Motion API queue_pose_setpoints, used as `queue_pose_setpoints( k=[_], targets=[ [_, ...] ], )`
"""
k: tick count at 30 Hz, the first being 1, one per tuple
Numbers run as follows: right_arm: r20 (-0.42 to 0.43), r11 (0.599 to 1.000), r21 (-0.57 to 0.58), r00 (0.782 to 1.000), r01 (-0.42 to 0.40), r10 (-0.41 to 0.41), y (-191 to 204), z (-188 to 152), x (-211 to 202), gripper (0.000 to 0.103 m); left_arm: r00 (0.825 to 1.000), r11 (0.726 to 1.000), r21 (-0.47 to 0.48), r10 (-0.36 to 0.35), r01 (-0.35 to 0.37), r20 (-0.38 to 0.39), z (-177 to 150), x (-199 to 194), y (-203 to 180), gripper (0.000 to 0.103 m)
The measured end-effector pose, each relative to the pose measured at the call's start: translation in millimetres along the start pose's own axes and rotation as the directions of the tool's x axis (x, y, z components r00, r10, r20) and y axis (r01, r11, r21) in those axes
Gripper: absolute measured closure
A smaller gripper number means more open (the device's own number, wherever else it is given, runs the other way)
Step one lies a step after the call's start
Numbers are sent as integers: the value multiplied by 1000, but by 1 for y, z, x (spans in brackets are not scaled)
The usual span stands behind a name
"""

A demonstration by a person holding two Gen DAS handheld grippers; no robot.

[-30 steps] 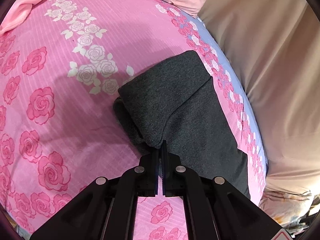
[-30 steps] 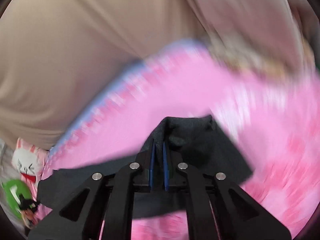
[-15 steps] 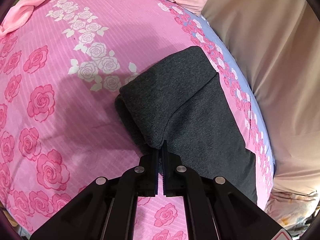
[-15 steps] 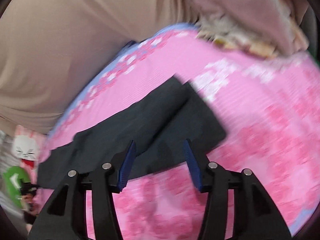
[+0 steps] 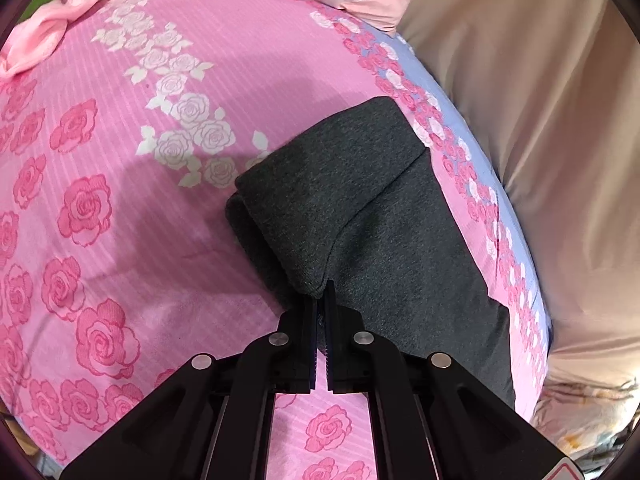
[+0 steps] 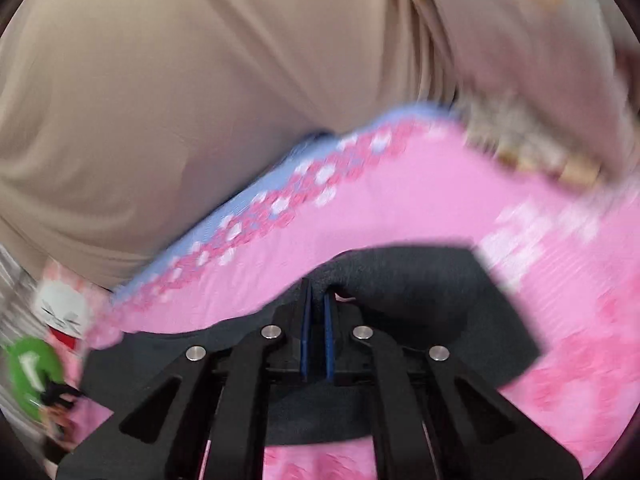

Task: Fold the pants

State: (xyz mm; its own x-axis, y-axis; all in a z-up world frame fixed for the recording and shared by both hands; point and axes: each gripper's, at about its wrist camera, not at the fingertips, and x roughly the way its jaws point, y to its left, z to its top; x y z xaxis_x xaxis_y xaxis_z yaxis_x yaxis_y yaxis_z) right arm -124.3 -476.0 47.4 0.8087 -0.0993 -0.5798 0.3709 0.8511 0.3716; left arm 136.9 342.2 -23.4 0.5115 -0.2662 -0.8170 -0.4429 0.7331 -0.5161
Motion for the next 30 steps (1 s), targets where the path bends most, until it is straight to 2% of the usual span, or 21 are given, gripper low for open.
queue_pose_setpoints(
  k=[2, 4, 6, 7, 8, 10, 12, 13, 14, 15, 16, 18, 19, 21, 22, 23, 24, 25, 26, 28, 30],
  targets=[
    [-117, 992, -76, 987, 99, -108, -8, -12, 22, 97, 1000, 1000, 7, -4, 4, -11, 0, 5, 2, 101],
    [-218, 990, -68, 966, 127, -139, -24, -29, 47, 93, 1000, 1000, -4, -13, 13, -21, -1, 11, 5, 101],
    [-229, 991, -25, 964, 131, -134, -35, -37, 49, 89, 1000, 1000, -7, -23, 23, -15, -2, 12, 8, 101],
    [-217, 995, 26, 972, 95, -87, -41, -37, 45, 87, 1000, 1000, -4, -22, 22, -12, -3, 11, 8, 100],
    [-205, 995, 77, 978, 66, -49, -46, -38, 42, 68, 1000, 1000, 3, -16, 16, -11, -4, 10, 7, 99],
    [-166, 988, 150, 986, 25, 0, -57, -38, 38, 39, 1000, 1000, 15, -9, 9, -9, -5, 9, 7, 96],
    [-172, 980, 200, 984, -8, 44, -68, -37, 45, 43, 1000, 1000, 12, -9, 9, -8, -5, 9, 8, 95],
    [-172, 972, 233, 983, -27, 69, -73, -35, 50, 51, 1000, 1000, 6, -12, 12, -9, -5, 9, 8, 95],
    [-172, 963, 264, 981, -45, 93, -78, -33, 56, 67, 1000, 1000, 0, -11, 11, -8, -5, 10, 8, 95],
    [-147, 961, 274, 986, -40, 83, -80, -23, 55, 88, 1000, 1000, -1, -9, 9, -6, -5, 10, 8, 95],
    [-112, 966, 258, 992, -31, 62, -75, -17, 48, 92, 1000, 1000, -1, -4, 4, -5, -5, 10, 7, 95],
    [29, 978, 200, 999, -51, 46, -64, 6, 11, 92, 1000, 1000, -1, 7, -7, -1, -6, 9, 6, 94],
    [57, 984, 177, 998, -35, 25, -61, 11, 0, 92, 1000, 1000, 4, 12, -12, 0, -7, 8, 5, 94],
    [59, 988, 107, 992, 108, -114, -60, 17, -13, 92, 1000, 1000, 15, 19, -19, 6, -8, 7, 3, 94],
    [17, 967, 54, 968, 251, -252, -66, 13, -10, 92, 1000, 1000, 21, 22, -22, 11, -9, 7, 3, 94],
    [-26, 935, 19, 935, 355, -355, -75, 6, -5, 89, 1000, 999, 25, 23, -23, 16, -9, 8, 2, 94],
    [-50, 921, 14, 920, 390, -388, -83, 0, -4, 89, 1000, 999, 26, 24, -25, 19, -9, 8, 2, 94],
    [-73, 928, 41, 927, 372, -368, -93, -9, -6, 89, 999, 999, 29, 27, -28, 23, -10, 9, 1, 94],
    [-82, 946, 81, 948, 314, -308, -99, -16, -10, 89, 999, 999, 32, 34, -35, 27, -10, 9, 0, 94],
    [-90, 967, 120, 972, 225, -216, -100, -23, -13, 86, 998, 998, 37, 48, -50, 29, -10, 10, -4, 94],
    [-118, 978, 156, 985, 141, -123, -99, -27, -10, 80, 998, 998, 36, 54, -55, 31, -9, 11, -4, 94]
  ],
)
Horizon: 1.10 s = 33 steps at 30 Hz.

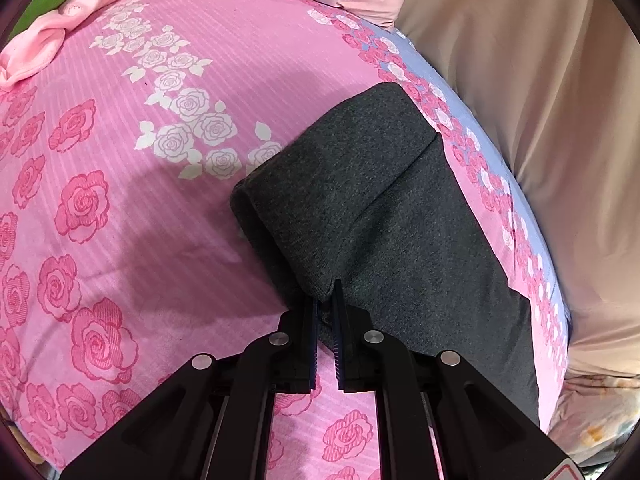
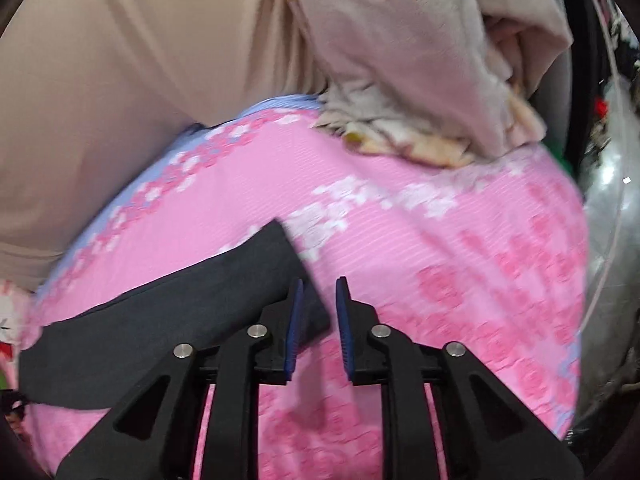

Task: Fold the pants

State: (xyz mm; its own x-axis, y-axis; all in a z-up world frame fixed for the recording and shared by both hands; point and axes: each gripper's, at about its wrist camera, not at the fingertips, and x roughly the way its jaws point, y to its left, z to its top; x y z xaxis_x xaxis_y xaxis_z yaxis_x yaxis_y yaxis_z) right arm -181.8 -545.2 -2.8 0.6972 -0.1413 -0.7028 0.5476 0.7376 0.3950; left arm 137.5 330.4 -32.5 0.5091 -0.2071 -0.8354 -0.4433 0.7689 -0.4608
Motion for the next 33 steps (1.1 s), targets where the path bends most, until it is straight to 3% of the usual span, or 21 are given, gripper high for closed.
queue_pose_setpoints(
  k=[2, 3, 5, 8, 11, 12, 13, 14, 15, 22, 27, 31, 33],
  targets=[
    [-88, 990, 80, 989, -113, 119, 3, -12, 13, 80, 1000, 1000, -3, 1, 0, 5, -1, 0, 1, 94],
    [-123, 975, 129, 973, -181, 196, 4, -18, 23, 80, 1000, 1000, -2, 0, 0, 8, -1, -1, 1, 94],
    [-146, 959, 157, 955, -237, 260, 13, -24, 36, 80, 1000, 1000, -3, -3, 4, 17, -3, -1, 2, 94],
    [-151, 970, 108, 960, -220, 235, 39, -17, 55, 80, 1000, 1000, -12, -7, 7, 19, -3, -1, 3, 94],
    [-81, 955, 63, 952, -290, 294, 70, 9, 56, 77, 1000, 1000, -17, 3, -2, 15, -3, -2, 2, 94],
    [-57, 972, 37, 971, -230, 232, 78, 16, 56, 66, 1000, 1000, -17, 5, -4, 14, -3, -2, 2, 94],
    [-43, 985, 19, 984, -173, 174, 80, 18, 55, 62, 1000, 1000, -17, 5, -5, 14, -3, -2, 2, 94],
    [-33, 990, 2, 989, -144, 144, 82, 18, 53, 57, 1000, 1000, -19, 4, -4, 13, -3, -2, 2, 94],
    [-35, 985, 14, 985, -171, 171, 80, 14, 52, 56, 1000, 1000, -18, 3, -2, 13, -3, -2, 2, 94],
    [-19, 966, 149, 976, -212, 217, 37, -18, 35, 56, 1000, 1000, -12, -3, 4, 9, 0, 0, 1, 94],
    [-41, 979, 143, 988, -145, 152, 16, -22, 40, 58, 1000, 1000, 1, 3, -3, 18, -1, 0, 0, 94],
    [7, 996, 83, 999, -42, 41, 17, 0, 56, 59, 1000, 1000, -15, -4, 5, 21, -1, 0, 2, 94],
    [9, 996, 75, 999, -49, 48, 19, 7, 66, 57, 1000, 1000, -18, -3, 3, 20, -1, 0, 2, 94]
  ],
)
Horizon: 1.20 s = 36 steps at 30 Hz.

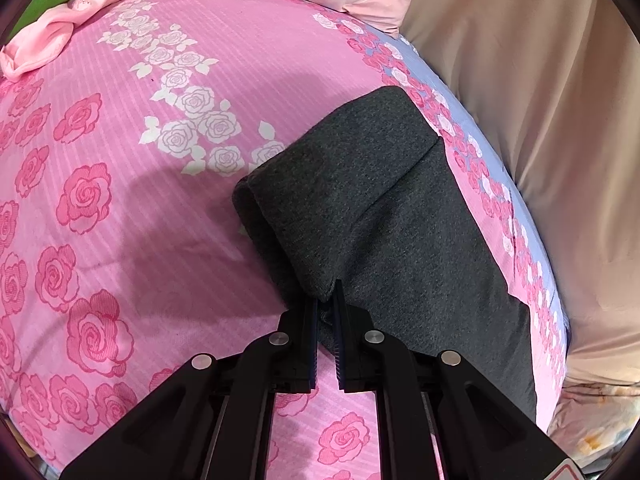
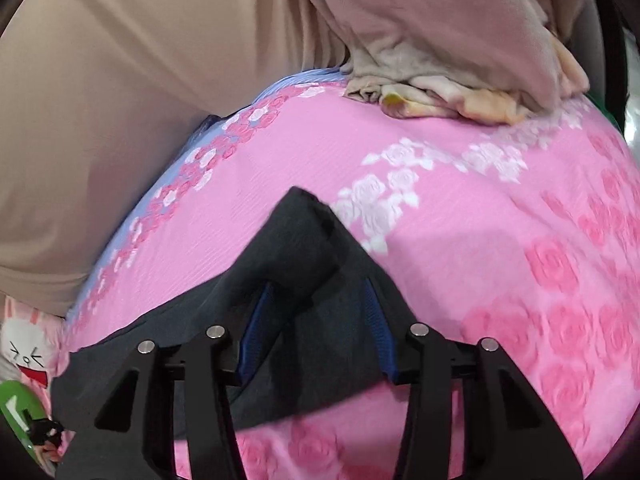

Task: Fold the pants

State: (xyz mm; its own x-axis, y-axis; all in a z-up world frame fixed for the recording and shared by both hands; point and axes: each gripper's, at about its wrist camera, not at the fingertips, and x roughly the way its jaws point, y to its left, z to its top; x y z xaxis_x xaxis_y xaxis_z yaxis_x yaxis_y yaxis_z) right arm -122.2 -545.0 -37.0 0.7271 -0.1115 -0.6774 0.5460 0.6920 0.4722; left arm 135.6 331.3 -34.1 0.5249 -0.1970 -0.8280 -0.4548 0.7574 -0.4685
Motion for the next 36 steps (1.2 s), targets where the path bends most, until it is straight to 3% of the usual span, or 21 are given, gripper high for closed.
queue_pose_setpoints(
  k=[1, 2, 4, 5, 10, 11, 14, 15, 17, 18, 20, 25, 26, 27, 30, 34, 36],
  targets=[
    [-7, 1000, -19, 1000, 1, -1, 6, 4, 7, 57, 1000, 1000, 0, 2, -2, -1, 0, 0, 0, 94],
    [-12, 999, -42, 1000, 4, -4, 11, 5, 10, 65, 1000, 1000, -2, 6, -6, -1, 0, 0, 0, 94],
    [-23, 995, -95, 1000, 7, -9, 23, 7, 13, 92, 1000, 1000, -5, 12, -12, 1, 0, 0, -1, 94],
    [-9, 991, -131, 1000, 20, -22, 32, 8, 8, 96, 1000, 1000, -6, 18, -18, 2, 0, 0, -2, 94],
    [123, 952, -273, 987, 139, -108, 58, 8, -54, 97, 1000, 1000, -2, 26, -26, -4, 1, 1, -4, 94],
    [129, 937, -288, 977, 199, -168, 53, 5, -61, 97, 1000, 1000, -1, 24, -24, -4, 1, 1, -3, 94],
    [37, 884, -322, 937, 339, -346, 18, -6, -37, 97, 1000, 1000, 3, 18, -18, -4, 2, 2, -3, 94],
    [30, 883, -312, 933, 349, -358, 6, -8, -32, 97, 1000, 1000, 4, 17, -17, -4, 2, 2, -2, 94],
    [13, 925, -235, 952, 299, -305, -14, -7, -36, 96, 1000, 1000, 1, 13, -13, -6, 3, 2, -1, 94],
    [-1, 957, -173, 972, 232, -235, -23, -7, -42, 94, 1000, 1000, 0, 12, -12, -7, 3, 1, -1, 94],
    [-1, 985, -114, 991, 132, -133, -28, -7, -49, 94, 1000, 1000, 0, 10, -10, -8, 2, 1, 0, 94],
    [1, 991, -104, 996, 86, -87, -22, -12, -53, 90, 1000, 1000, 2, 13, -13, -1, 1, 0, 0, 94],
    [-11, 983, -141, 993, 114, -117, -18, -14, -48, 90, 1000, 1000, 2, 15, -15, 0, 1, 0, 0, 94],
    [-24, 957, -185, 972, 225, -233, -16, -17, -39, 91, 1000, 1000, 1, 15, -15, -1, 1, 0, -1, 94],
    [61, 908, -171, 923, 384, -379, -8, -17, -53, 84, 1000, 1000, -30, 5, -4, 12, 1, -8, 4, 93],
    [136, 936, -256, 967, 243, -214, 46, -28, -87, 84, 990, 999, -13, 42, -41, 135, 2, -45, 3, 90],
    [114, 925, -352, 987, 146, -112, 89, -38, -89, 84, 957, 986, 22, 156, -166, 246, -2, -71, -17, 96]
  ],
)
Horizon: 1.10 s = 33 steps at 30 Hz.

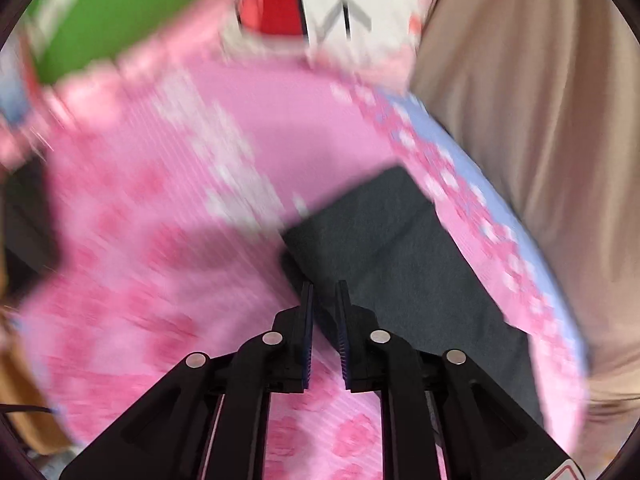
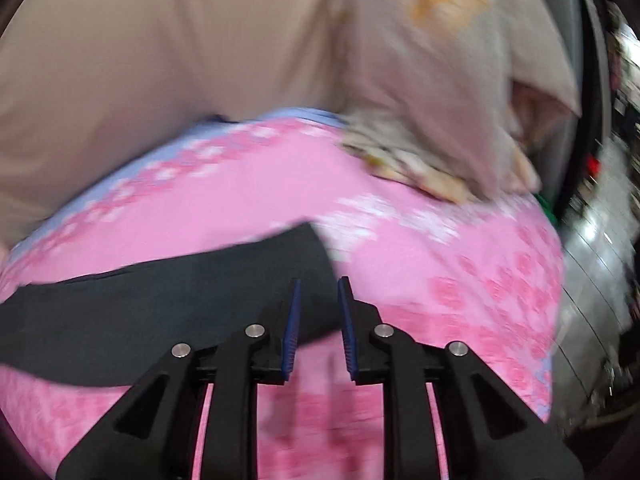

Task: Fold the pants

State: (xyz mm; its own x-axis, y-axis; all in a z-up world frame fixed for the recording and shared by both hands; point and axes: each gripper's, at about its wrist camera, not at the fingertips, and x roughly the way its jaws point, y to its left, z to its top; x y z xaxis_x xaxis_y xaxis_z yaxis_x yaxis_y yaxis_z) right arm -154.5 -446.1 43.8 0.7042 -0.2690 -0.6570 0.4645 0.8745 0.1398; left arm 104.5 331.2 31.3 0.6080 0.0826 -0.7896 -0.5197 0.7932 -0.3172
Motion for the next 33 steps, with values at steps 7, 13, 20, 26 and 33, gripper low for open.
queue_pose_setpoints(
  k=[7, 13, 20, 26, 33],
  targets=[
    [-169, 869, -296, 917, -397, 361, 204, 2, 48, 74, 980, 932, 308, -201, 191, 2, -47, -47, -105, 71],
    [-306, 749, -458, 876, -480, 374, 318, -4, 113, 74, 931, 838, 420, -252, 347, -265, -127, 4, -153, 71],
    [-284, 677, -611, 912, -409, 295, 345, -11, 130, 103, 961, 791, 545, -217, 277, -174, -157, 12, -163, 70],
    [-251, 721, -582, 926, -376, 281, 343, 4, 150, 102, 965, 783, 564, -234, 261, -122, -166, 15, -168, 55],
    [-273, 706, -512, 872, -489, 406, 354, -4, 115, 100, 970, 758, 614, -233, 222, -63, -182, 15, -175, 40]
  ],
)
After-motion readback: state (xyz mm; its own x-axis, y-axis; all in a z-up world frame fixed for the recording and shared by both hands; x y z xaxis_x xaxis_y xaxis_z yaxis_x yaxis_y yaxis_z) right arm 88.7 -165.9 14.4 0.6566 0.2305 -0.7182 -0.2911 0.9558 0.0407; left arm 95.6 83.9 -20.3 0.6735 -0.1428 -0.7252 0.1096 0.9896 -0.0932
